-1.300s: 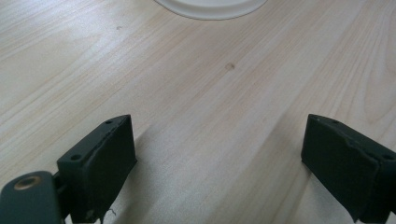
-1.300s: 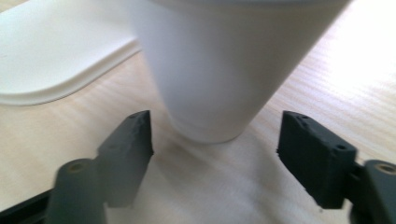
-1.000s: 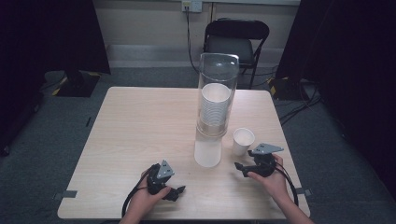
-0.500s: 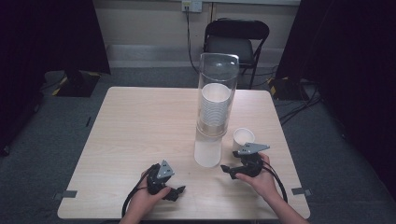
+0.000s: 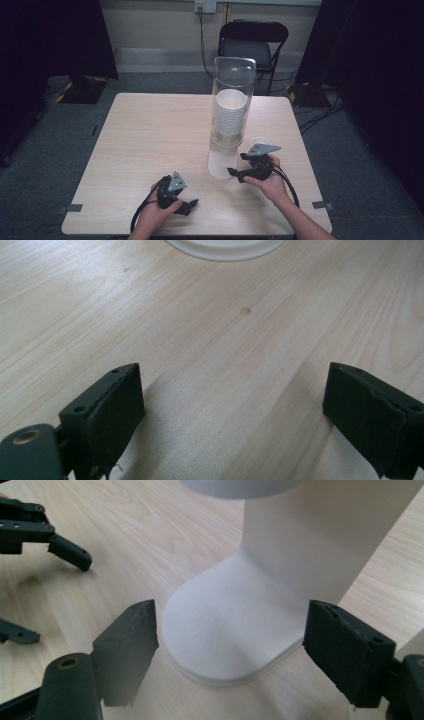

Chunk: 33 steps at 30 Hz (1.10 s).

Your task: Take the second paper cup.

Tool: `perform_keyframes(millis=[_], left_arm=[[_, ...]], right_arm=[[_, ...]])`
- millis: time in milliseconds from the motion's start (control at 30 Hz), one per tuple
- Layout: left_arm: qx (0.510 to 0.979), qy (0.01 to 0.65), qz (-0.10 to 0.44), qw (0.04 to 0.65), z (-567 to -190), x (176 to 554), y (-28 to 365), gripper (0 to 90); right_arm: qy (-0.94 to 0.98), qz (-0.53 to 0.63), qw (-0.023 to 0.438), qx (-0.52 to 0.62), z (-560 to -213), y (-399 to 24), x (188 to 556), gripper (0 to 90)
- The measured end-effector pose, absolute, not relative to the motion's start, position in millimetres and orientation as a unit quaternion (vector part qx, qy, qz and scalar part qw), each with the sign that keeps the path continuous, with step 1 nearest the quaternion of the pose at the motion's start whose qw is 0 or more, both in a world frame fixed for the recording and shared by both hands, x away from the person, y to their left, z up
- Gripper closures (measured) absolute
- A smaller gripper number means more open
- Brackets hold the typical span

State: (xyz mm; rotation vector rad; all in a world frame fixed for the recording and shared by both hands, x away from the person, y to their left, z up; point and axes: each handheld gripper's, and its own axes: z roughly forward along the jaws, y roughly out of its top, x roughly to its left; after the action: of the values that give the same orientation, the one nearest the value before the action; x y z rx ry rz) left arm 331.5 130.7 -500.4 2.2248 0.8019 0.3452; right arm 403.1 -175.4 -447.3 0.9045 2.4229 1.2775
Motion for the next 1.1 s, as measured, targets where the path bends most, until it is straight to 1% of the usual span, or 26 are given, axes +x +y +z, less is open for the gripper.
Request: perform_keyframes(millis=[133, 333, 833, 967, 1100], left_arm=[[0.866, 0.312, 0.134, 0.367, -500, 331, 131, 9.0], [0.866, 0.313, 0.134, 0.367, -500, 331, 131, 9.0], [0.867, 0.312, 0.134, 0.365, -500, 332, 131, 9.0], [0.867, 0.312, 0.134, 0.365, -500, 332, 131, 9.0], [0.867, 0.311, 0.135, 0.365, -500, 332, 131, 9.0]], right_arm=[[0.826, 0.448, 0.122, 0.32, -445, -175, 409, 21.2], [0.821, 0.456, 0.135, 0.316, -435, -171, 415, 21.6], [0.806, 0.49, 0.144, 0.299, -415, -148, 427, 22.6], [0.794, 0.507, 0.149, 0.3, -415, -145, 430, 25.5], [0.789, 0.513, 0.153, 0.303, -415, -146, 431, 32.7]])
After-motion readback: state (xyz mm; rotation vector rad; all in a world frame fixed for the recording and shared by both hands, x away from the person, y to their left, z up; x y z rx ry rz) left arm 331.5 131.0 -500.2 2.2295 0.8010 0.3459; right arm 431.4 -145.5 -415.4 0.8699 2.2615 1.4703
